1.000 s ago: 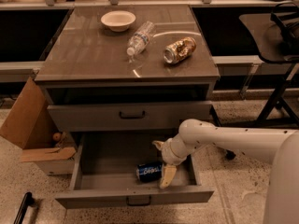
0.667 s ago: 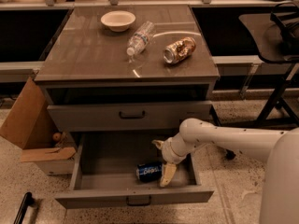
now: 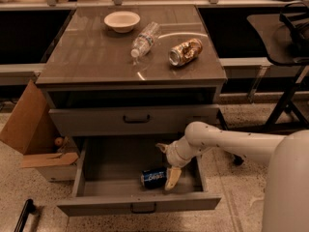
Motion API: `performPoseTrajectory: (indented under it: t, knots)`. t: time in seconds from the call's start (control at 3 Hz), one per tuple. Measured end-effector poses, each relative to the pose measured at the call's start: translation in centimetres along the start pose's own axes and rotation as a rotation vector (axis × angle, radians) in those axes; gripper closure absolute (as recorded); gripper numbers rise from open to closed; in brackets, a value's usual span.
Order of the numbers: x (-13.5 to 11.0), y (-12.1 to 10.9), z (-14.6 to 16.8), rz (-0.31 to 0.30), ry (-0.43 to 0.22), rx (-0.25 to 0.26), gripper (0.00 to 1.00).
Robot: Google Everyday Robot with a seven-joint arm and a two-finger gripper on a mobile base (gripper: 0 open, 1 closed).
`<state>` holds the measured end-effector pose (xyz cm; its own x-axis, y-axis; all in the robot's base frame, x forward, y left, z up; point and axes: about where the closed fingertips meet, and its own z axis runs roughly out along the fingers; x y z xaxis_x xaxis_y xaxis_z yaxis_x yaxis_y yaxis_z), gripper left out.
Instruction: Pick pepsi can from middle drawer and place on counter
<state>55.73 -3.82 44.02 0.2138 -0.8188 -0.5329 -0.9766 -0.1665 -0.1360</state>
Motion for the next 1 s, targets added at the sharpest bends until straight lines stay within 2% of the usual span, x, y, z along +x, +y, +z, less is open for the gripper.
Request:
performPoseTrajectory:
  t: [1.0]
  knots:
    - [0.8, -0.3, 4.2, -0.035, 0.055, -0.019, 0.0]
